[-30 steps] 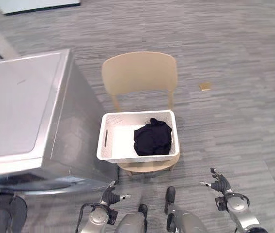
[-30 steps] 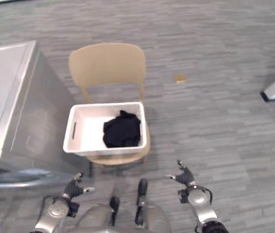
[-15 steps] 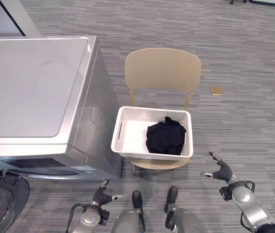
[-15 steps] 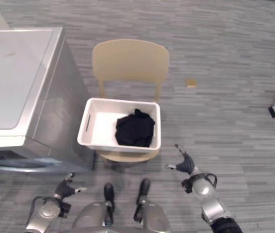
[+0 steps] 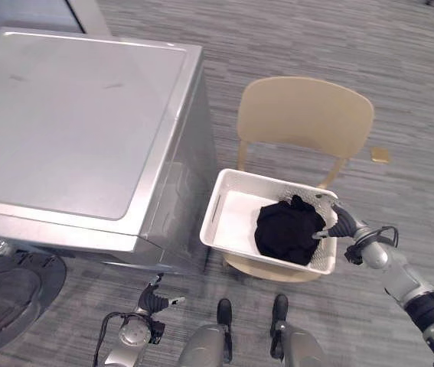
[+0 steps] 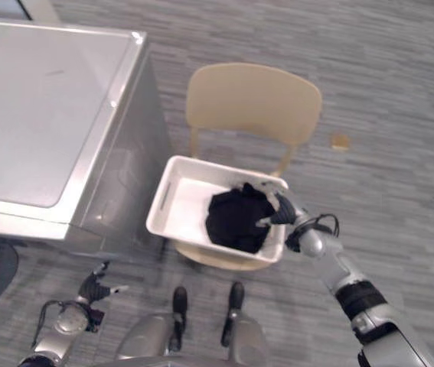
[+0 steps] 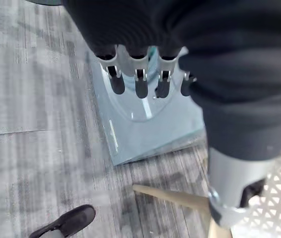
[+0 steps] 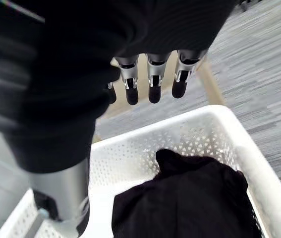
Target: Grab the laundry basket,head to the washer,open it,put in the laundry and shut it.
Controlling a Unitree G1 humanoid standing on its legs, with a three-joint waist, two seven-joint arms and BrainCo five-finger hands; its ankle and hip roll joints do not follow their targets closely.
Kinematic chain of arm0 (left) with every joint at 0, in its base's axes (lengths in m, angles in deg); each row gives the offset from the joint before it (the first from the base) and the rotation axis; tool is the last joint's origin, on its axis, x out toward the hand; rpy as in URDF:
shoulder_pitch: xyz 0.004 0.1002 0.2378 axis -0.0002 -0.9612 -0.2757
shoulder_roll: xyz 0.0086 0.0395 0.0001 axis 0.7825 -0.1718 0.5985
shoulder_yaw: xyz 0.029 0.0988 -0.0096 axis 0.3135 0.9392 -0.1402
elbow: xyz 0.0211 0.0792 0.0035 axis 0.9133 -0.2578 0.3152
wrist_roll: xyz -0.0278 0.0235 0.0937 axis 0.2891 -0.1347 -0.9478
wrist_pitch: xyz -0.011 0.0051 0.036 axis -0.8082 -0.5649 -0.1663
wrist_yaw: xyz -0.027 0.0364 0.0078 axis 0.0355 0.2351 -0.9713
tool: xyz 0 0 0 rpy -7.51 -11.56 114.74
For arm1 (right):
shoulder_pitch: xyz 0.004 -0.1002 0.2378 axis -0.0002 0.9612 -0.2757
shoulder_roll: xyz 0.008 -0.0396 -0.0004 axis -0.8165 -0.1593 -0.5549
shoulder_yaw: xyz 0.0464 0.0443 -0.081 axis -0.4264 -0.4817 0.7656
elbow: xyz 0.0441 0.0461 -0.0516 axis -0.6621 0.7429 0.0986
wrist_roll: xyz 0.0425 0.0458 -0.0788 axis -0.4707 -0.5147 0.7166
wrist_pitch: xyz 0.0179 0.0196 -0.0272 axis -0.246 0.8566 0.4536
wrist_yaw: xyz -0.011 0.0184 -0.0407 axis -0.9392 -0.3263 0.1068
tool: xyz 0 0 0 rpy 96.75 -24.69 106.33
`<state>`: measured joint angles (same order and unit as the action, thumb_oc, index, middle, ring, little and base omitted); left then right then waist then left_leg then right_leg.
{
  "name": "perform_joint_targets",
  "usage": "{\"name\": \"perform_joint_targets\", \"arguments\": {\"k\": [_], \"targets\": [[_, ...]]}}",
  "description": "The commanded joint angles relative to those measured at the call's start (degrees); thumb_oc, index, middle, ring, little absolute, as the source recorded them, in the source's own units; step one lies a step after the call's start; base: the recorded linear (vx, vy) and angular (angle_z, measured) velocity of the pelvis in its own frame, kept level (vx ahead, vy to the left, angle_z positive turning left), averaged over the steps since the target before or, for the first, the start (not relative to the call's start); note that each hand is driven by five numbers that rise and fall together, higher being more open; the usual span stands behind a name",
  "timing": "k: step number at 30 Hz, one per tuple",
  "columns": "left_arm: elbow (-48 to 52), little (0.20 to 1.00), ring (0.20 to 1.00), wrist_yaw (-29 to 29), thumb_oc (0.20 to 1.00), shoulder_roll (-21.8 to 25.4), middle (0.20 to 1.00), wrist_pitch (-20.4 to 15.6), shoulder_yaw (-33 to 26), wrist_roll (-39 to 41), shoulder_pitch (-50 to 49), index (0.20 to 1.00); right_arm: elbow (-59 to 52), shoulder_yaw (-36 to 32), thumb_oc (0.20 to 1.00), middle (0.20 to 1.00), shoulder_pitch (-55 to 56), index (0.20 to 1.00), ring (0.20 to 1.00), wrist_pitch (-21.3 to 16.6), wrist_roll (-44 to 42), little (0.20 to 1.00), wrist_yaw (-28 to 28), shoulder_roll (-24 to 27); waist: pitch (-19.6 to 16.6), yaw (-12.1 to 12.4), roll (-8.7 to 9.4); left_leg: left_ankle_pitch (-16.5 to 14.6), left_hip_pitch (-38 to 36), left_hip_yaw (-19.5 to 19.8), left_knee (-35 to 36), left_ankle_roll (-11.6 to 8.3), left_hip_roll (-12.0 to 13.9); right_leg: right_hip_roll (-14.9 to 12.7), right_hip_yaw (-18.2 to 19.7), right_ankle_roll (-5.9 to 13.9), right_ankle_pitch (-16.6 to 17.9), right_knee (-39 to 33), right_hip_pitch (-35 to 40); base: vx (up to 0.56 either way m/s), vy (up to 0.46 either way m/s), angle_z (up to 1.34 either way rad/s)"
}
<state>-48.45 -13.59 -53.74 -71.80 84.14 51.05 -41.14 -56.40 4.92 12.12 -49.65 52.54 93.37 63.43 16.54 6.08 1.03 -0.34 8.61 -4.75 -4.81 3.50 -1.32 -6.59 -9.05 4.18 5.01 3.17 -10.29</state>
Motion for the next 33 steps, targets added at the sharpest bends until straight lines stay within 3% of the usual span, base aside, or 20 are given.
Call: {"name": "perform_joint_targets", "arguments": {"k": [1, 9, 16, 24, 25, 29, 33], "targets": [[0.71, 1.0, 1.0, -1.76, 1.0, 1.14, 1.0, -1.92, -0.05, 1.87, -0.3, 1.0, 1.84, 2.95, 1.0, 1.0, -4.79, 1.0, 1.0, -0.44, 1.94, 1.0, 2.72, 1.09, 0.62, 2.35, 0.51, -1.99, 4.14, 1.69, -2.07, -1.98, -1.02, -0.03, -0.53, 2.63, -6.86, 6.8, -2.26, -0.02, -0.124, 0.22], [-1.26, 1.0, 1.0, -4.53, 1.0, -0.35, 1.0, -2.72, 1.66, 5.83, 2.9, 1.0, 14.17, 12.09, 1.0, 1.0, -15.81, 1.0, 1.0, 1.87, 6.79, 1.0, 5.38, -1.16, 3.22, 5.49, -0.22, 1.35, 9.48, 6.56, -0.46, -3.51, -1.05, 0.3, -4.59, 1.34, -7.69, 6.17, -5.64, -0.01, -0.082, 0.35], [0.32, 1.0, 1.0, -5.97, 1.0, 0.3, 1.0, -3.53, 4.24, 9.26, 6.65, 1.0, 30.44, 15.32, 1.0, 1.0, -25.35, 1.0, 1.0, 5.72, 8.96, 1.0, 9.19, -2.15, 6.07, 7.4, -0.6, 3.48, 13.77, 8.27, -0.24, -4.41, -1.27, 0.68, -6.45, 1.02, -6.89, 5.34, -8.73, -0.08, -0.037, 0.19], [1.77, 1.0, 1.0, -7.45, 1.0, -0.52, 1.0, -2.98, 8.4, 9.53, 11.2, 1.0, 45.17, 15.95, 1.0, 1.0, -30.5, 1.0, 1.0, 10.59, 10.0, 1.0, 9.56, -4.43, 8.35, 8.1, -2.59, 6.29, 16.21, 10.3, 1.97, -4.89, -1.69, 0.66, -8.37, 0.85, -6.82, 5.56, -11.14, -0.06, -0.007, 0.16], [1.32, 1.0, 1.0, -7.36, 1.0, -1.46, 1.0, -2.84, 8.95, 8.98, 12.06, 1.0, 42.93, 14.09, 0.2, 0.2, -29.36, 0.2, 0.2, 9.79, 6.96, 0.2, 9.71, -4.53, 8.32, 7.57, -2.68, 6.78, 15.67, 10.46, 2.89, -5.1, -1.88, 0.68, -8.37, 0.93, -6.76, 5.34, -10.85, -0.04, 0.016, 0.17], [0.42, 1.0, 1.0, -7.02, 1.0, -2.18, 1.0, -2.39, 8.27, 8.72, 12.3, 1.0, 35.78, 11.64, 0.2, 0.2, -26.6, 0.2, 0.2, 8.25, 1.6, 0.2, 10.0, -4.72, 7.97, 6.58, -2.08, 6.33, 14.17, 9.8, 3.44, -5.09, -1.83, 0.61, -7.88, 0.93, -6.58, 4.97, -9.77, -0.01, 0.006, 0.01], [1.52, 1.0, 1.0, -6.73, 1.0, -2.06, 1.0, -2.03, 6.57, 8.73, 11.24, 1.0, 23.97, 4.82, 0.2, 0.2, -22.32, 0.2, 0.2, 6.7, -5.27, 0.2, 11.94, -4.1, 6.93, 5.28, -0.97, 5.02, 12.02, 8.68, 3.08, -4.88, -1.61, 0.54, -6.95, 1.07, -6.2, 4.09, -7.48, 0.0, 0.021, -0.04]]}}
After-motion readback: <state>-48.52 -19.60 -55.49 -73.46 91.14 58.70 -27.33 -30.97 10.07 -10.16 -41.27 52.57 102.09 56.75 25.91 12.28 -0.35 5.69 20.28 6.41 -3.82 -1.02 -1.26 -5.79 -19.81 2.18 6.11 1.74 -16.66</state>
